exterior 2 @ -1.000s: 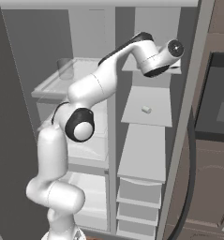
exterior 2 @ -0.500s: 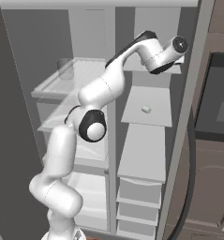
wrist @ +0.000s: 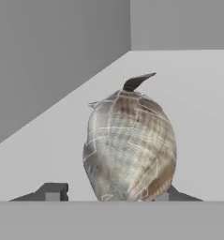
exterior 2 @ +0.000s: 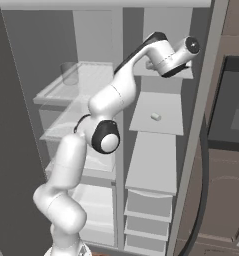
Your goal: There's a fish in the fridge that needs to be moved to the freezer for freezing. Pick up the fish from the fridge, place it on any shelf in the freezer, and close the fridge and freezer doors when done.
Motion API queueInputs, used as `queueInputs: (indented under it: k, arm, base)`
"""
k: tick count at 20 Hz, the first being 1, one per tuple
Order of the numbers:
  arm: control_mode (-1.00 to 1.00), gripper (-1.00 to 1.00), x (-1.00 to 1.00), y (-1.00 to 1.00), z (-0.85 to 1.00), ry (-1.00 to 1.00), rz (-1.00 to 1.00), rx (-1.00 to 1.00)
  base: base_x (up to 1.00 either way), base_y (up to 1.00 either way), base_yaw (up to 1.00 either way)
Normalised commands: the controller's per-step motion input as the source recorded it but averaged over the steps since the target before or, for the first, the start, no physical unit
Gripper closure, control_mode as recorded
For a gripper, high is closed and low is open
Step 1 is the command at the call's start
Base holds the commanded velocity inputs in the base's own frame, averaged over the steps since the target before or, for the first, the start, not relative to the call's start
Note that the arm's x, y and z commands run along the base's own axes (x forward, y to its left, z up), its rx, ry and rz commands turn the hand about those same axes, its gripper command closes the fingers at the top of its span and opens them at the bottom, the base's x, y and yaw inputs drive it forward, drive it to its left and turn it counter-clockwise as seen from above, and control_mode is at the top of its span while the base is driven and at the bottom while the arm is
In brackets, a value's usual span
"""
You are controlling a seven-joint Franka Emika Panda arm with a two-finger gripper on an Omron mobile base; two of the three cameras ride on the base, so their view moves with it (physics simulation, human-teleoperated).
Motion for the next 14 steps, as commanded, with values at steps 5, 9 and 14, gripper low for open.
queueInputs:
  k: [5, 9, 14]
  arm:
    - [-1.0, -1.0, -0.14, 0.24, -0.97, -0.03, 0.0, 0.0]
    - [-1.0, -1.0, -0.65, 0.19, -1.0, -0.06, 0.0, -0.02]
    - [-1.0, -1.0, -0.96, 0.13, -1.0, -0.11, 0.0, -0.07]
  base:
    - [0.0, 0.0, 0.0]
    - [0.0, 0.0, 0.0]
    - [0.0, 0.0, 0.0]
